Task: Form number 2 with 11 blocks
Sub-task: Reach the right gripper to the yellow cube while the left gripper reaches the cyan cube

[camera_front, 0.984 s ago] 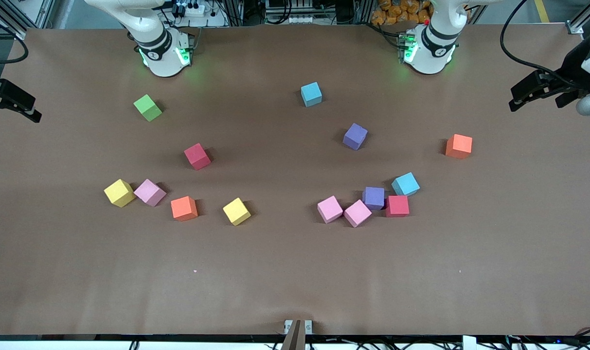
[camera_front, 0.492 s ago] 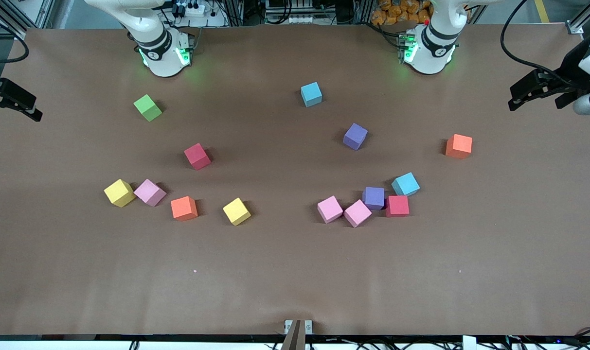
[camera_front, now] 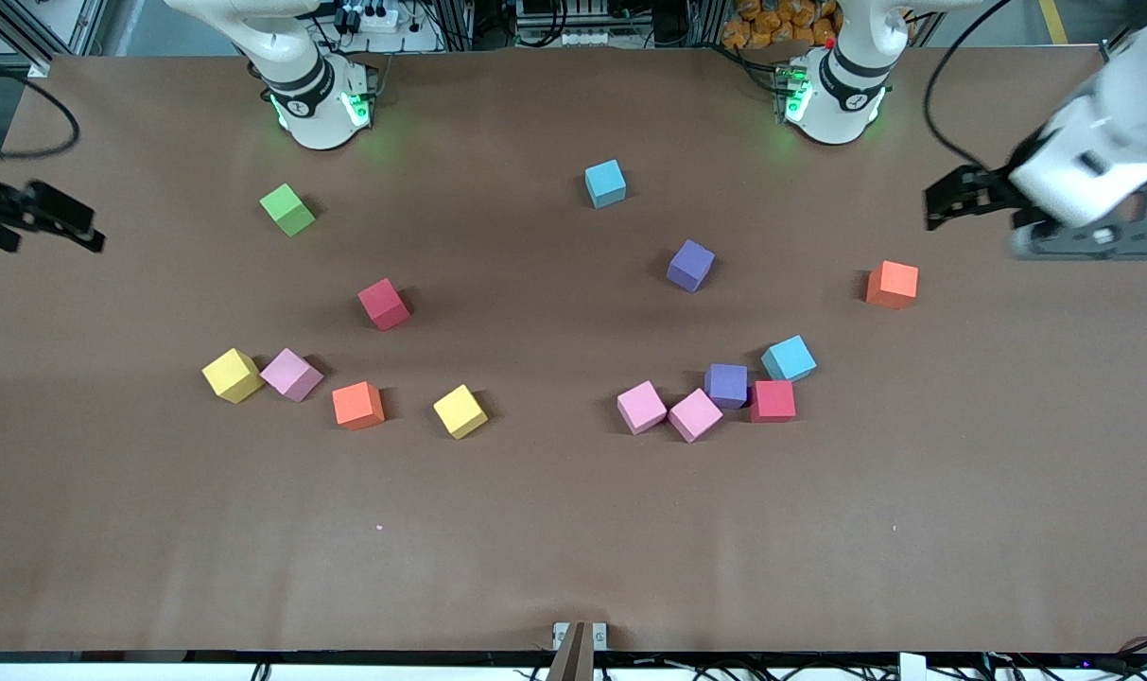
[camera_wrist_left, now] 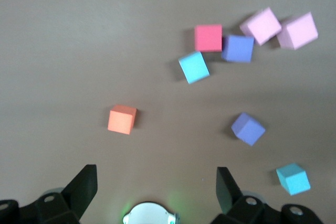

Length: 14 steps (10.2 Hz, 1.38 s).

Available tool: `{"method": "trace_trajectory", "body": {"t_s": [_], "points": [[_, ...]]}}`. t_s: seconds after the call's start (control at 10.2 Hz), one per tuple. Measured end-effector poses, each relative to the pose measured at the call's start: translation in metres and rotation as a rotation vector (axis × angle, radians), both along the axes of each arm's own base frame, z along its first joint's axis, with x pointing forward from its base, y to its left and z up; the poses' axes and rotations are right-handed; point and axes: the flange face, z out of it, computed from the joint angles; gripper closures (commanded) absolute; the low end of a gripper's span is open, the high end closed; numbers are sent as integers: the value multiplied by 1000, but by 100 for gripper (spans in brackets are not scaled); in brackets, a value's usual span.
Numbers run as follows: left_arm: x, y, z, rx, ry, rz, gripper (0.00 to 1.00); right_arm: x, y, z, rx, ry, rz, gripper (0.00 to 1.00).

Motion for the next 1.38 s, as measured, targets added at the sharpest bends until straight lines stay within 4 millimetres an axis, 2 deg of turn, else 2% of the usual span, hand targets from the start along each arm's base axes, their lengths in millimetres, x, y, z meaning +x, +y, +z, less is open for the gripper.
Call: {"method": "trace_trajectory", "body": {"t_s": [0.2,0.39,0.69,0.98,1.18,1.38], "points": [[-14,-42,-43,17,80,-80,0,33,-4,-64,-3,63,-7,0],[-33,-85,-76,26,118,-134,0,57,-16,-126,-6,110,-27,0],[-55,-123,-110,10,159,-190,0,67,-35,-201,-3,183,-58,0],[-88,-170,-154,33,163,-225,0,70,-37,-261,-2,210,-51,0],[-117,-207,-187,62,164,-207,0,67,-39,-282,6,186,23,0],[-142,-242,-216,96,170,-153,0,62,-54,-303,13,128,111,0]]}}
